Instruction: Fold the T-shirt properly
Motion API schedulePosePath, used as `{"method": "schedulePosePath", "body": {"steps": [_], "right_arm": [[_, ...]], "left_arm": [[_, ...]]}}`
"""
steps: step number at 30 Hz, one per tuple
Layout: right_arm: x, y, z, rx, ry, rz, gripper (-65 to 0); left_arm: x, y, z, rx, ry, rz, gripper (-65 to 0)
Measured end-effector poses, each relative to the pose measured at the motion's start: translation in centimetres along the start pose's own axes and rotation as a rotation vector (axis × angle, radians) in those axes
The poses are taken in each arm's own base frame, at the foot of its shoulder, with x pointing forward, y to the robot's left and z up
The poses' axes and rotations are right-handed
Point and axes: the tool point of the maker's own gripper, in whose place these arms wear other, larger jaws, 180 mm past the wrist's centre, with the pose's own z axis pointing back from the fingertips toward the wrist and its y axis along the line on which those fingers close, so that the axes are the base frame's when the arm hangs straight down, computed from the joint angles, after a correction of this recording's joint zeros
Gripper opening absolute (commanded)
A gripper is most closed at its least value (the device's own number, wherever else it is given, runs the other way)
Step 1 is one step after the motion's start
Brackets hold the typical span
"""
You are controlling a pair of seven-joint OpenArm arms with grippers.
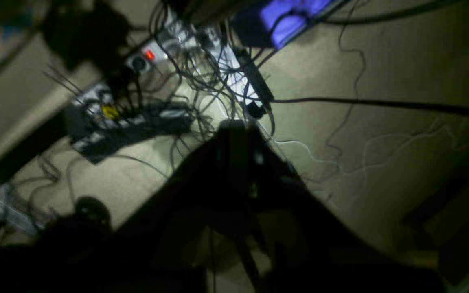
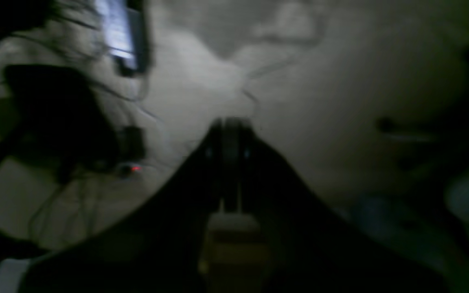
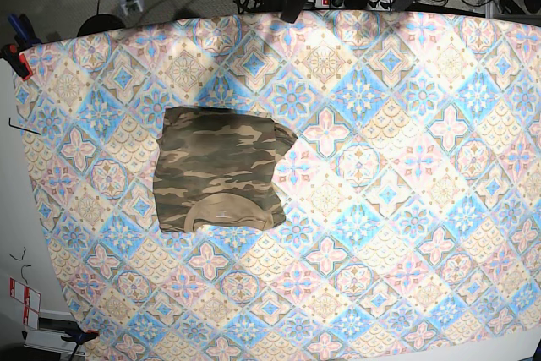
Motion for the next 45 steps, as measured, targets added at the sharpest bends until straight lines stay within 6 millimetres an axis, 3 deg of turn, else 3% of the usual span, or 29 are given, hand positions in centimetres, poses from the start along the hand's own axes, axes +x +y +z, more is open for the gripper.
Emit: {"method": "schedulePosePath", "body": {"steps": [3, 7, 9, 14, 18, 22, 29, 35, 41, 45], "right_arm": [[-0.4, 1.3, -1.9, 0.034, 0.008, -0.046, -65.0], [1.7, 3.3, -3.9, 0.122, -0.068, -0.109, -65.0], [1.9, 3.7, -4.7, 0.148, -0.085, -0.161, -65.0], [0.1, 6.0, -7.0, 0.234, -0.051, -0.237, -65.0], [1.0, 7.7, -8.6, 0.319, -0.059, -0.270, -65.0], [3.0, 7.8, -9.7, 0.371, -0.136, -0.340, -65.0], [1.4, 7.1, -12.2, 0.247, -0.152, -0.486, -65.0], [1.5, 4.8, -12.8, 0.073, -0.188, -0.529, -65.0], [1.4, 6.1, -12.9, 0.098, -0.177, -0.534, -65.0], [1.9, 8.6, -12.9, 0.134, -0.177, -0.546, -65.0]], "left_arm": [[-0.3, 1.2, -1.2, 0.000, 0.015, 0.044, -65.0], [-0.5, 2.2, -2.4, -0.005, 0.009, 0.088, -65.0], [-0.6, 2.9, -3.1, 0.021, -0.025, 0.134, -65.0], [-3.3, 5.5, -5.2, 0.108, 0.040, 0.247, -65.0], [-3.3, 7.2, -6.1, 0.171, -0.022, 0.352, -65.0], [-3.2, 8.2, -6.4, 0.220, -0.034, 0.381, -65.0], [-0.6, 12.0, -6.2, 0.426, -0.058, 0.186, -65.0], [-0.2, 13.0, -6.0, 0.524, -0.040, 0.111, -65.0], [0.4, 11.9, -6.7, 0.500, -0.050, 0.115, -65.0], [1.1, 12.7, -6.5, 0.514, -0.061, 0.117, -65.0]]}}
